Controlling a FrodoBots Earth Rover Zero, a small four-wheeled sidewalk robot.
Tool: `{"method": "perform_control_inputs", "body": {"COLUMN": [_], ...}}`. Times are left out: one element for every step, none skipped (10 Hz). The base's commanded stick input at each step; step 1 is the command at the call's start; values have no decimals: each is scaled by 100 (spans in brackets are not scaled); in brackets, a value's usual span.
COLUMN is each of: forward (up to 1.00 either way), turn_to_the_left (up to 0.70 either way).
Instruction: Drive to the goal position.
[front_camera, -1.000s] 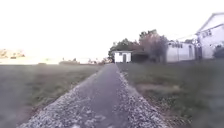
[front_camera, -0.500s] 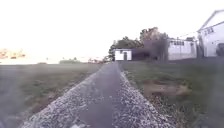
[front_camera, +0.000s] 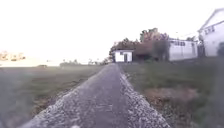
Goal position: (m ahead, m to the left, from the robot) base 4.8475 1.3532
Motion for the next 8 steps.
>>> {"method": "perform_control_inputs", "body": {"forward": [70, 70, 70, 70, 70, 70, 70, 70], "turn_to_the_left": [0, 0, 0, 0, 0, 0, 0, 0]}}
